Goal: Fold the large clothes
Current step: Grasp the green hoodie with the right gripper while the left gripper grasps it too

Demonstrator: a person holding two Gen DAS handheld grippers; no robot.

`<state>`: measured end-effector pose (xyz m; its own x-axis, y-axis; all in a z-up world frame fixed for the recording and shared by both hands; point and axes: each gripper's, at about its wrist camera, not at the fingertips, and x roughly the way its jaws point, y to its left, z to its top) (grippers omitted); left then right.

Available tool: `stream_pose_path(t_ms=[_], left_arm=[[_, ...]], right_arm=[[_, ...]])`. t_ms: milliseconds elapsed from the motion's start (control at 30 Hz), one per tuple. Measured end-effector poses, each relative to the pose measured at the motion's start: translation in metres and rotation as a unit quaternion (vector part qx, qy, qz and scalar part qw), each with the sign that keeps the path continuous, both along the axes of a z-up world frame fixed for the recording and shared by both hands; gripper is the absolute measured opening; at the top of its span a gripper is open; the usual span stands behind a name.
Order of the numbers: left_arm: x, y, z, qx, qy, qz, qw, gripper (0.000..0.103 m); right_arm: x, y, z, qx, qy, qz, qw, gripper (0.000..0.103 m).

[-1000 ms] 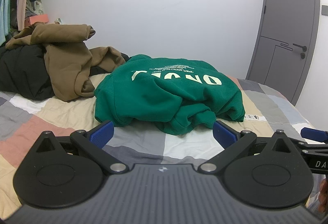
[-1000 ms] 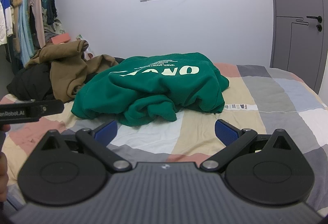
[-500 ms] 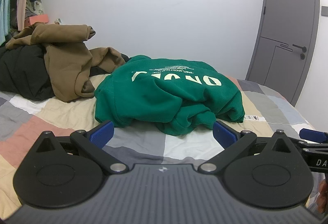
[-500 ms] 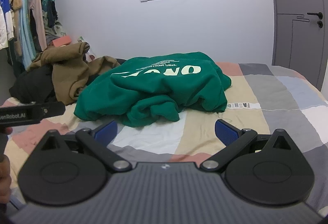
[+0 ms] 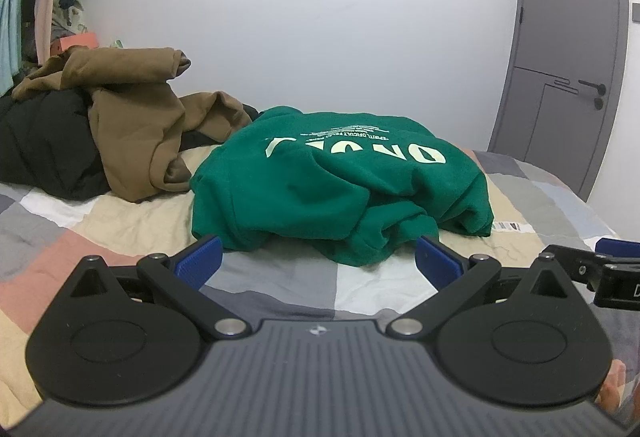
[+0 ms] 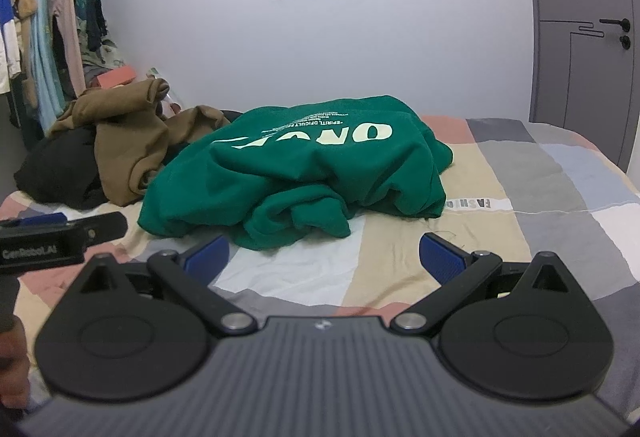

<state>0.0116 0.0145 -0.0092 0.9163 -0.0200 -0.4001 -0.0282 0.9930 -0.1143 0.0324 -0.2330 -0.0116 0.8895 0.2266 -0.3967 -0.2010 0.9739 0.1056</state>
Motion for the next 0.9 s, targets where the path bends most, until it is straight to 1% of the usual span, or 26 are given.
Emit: stream_pose_path(t_ms=[233, 333, 367, 433, 500, 633, 767, 900], left_arm=[[0.012, 0.011, 0.003, -0.018, -0.007, -0.006, 0.9998, 0.103], [0.022, 0.018, 0.003, -0.02, -0.014, -0.007, 0.9997, 0.103], [0.025, 0.021, 0.003, -0.02, -0.016, -0.005, 0.9997, 0.103], [0.035, 0.026, 0.003, -0.021, -0.019, -0.003, 0.9996, 0.103], [0.044, 0.031, 0.003, -0.02, -0.02, -0.003, 0.9996, 0.103], [0.068, 0.037, -0.001, -0.009, -0.013, -0.001, 0.9999, 0.103], [0.09, 0.044, -0.011, -0.007, 0.003, -0.009, 0.9999, 0.103], [0.117, 0.056, -0.026, -0.012, 0.028, -0.007, 0.9995, 0.103]], right_arm=[[0.01, 0.004, 0.003, 0.008, 0.007, 0.011, 1.0, 0.103], [0.022, 0.011, 0.004, 0.0, 0.011, 0.01, 1.0, 0.103], [0.026, 0.012, 0.005, 0.004, 0.01, 0.012, 1.0, 0.103], [0.036, 0.012, 0.005, 0.027, 0.016, 0.02, 0.999, 0.103], [0.047, 0.016, 0.007, 0.031, 0.019, 0.03, 0.999, 0.103], [0.068, 0.029, 0.008, 0.03, 0.009, 0.051, 0.998, 0.103], [0.093, 0.042, -0.001, 0.016, 0.0, 0.066, 0.998, 0.103], [0.124, 0.05, -0.016, 0.024, 0.02, 0.068, 0.997, 0.103]])
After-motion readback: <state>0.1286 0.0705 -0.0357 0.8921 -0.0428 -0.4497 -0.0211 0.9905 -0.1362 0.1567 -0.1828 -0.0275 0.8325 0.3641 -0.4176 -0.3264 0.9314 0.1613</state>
